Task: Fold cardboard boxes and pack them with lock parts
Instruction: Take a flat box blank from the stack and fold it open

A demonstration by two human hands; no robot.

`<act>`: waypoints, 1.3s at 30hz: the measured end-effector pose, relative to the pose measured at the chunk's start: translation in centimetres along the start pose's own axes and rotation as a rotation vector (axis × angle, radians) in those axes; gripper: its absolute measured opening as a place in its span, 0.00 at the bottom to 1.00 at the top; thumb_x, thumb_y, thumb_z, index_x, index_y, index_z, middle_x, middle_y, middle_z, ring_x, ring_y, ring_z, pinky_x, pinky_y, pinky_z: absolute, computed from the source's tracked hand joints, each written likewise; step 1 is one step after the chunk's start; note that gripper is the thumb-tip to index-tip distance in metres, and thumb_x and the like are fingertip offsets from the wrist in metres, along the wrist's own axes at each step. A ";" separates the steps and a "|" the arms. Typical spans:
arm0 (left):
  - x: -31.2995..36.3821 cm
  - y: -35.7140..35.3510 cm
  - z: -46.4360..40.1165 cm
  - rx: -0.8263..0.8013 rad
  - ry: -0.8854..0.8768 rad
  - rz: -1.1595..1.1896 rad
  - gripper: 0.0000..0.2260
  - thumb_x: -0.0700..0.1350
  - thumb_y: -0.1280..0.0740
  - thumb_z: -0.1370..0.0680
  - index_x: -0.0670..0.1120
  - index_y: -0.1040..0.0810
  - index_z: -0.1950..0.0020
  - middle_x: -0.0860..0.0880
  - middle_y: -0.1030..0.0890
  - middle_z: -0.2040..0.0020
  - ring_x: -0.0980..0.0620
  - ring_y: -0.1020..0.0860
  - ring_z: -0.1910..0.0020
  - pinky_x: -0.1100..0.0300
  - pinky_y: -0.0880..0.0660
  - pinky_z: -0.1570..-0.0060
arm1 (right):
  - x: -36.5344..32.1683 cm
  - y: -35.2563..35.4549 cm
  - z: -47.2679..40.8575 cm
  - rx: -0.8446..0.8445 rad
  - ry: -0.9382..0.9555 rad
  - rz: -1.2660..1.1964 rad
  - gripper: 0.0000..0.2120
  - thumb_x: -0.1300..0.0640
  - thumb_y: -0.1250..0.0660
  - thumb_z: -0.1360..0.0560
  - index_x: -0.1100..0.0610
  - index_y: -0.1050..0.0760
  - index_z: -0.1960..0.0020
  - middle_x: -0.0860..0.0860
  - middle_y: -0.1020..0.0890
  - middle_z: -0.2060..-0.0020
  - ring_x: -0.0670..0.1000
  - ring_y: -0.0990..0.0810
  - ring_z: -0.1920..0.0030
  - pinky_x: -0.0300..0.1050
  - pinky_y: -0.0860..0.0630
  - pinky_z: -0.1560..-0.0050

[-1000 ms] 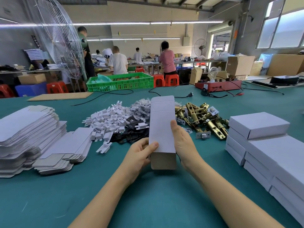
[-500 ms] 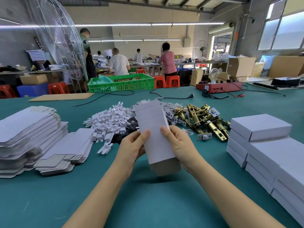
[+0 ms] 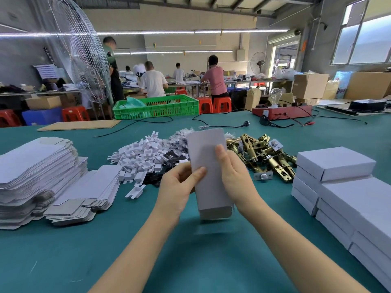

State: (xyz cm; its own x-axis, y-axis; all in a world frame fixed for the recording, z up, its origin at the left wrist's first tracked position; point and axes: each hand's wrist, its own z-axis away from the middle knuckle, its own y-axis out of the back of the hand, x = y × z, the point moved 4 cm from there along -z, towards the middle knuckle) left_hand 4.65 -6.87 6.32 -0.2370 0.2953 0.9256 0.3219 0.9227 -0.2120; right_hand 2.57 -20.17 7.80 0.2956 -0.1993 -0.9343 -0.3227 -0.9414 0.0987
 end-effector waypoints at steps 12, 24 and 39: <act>1.0 -2.4 0.9 -0.101 -0.139 -0.123 0.07 0.42 0.29 0.26 0.47 0.20 0.49 0.52 0.14 0.54 0.57 0.18 0.54 0.67 0.24 0.54 | -1.8 1.6 0.9 0.272 0.126 -0.067 0.35 0.31 0.53 0.28 0.64 0.31 0.53 0.63 0.23 0.59 0.62 0.25 0.58 0.58 0.28 0.57; 2.1 -1.9 0.8 -0.010 -0.191 -0.211 0.06 0.49 0.30 0.24 0.47 0.19 0.54 0.56 0.19 0.63 0.58 0.24 0.63 0.65 0.27 0.61 | -1.4 1.3 0.7 0.254 0.176 0.057 0.26 0.34 0.52 0.25 0.58 0.35 0.58 0.51 0.30 0.66 0.47 0.32 0.67 0.47 0.34 0.63; 2.3 -0.6 1.2 0.450 -0.244 -0.294 0.10 0.51 0.25 0.27 0.50 0.24 0.56 0.60 0.18 0.63 0.61 0.20 0.64 0.70 0.26 0.64 | -1.6 -3.5 3.3 -0.082 0.433 0.557 0.37 0.53 0.32 0.25 0.59 0.48 0.24 0.54 0.40 0.25 0.51 0.43 0.24 0.51 0.39 0.28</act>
State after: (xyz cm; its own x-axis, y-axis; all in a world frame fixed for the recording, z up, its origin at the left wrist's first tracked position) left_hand 2.82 -6.48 8.18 -0.4788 0.0110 0.8779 -0.1966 0.9732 -0.1194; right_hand 0.22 -15.65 7.81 0.4424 -0.7313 -0.5191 -0.4661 -0.6820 0.5636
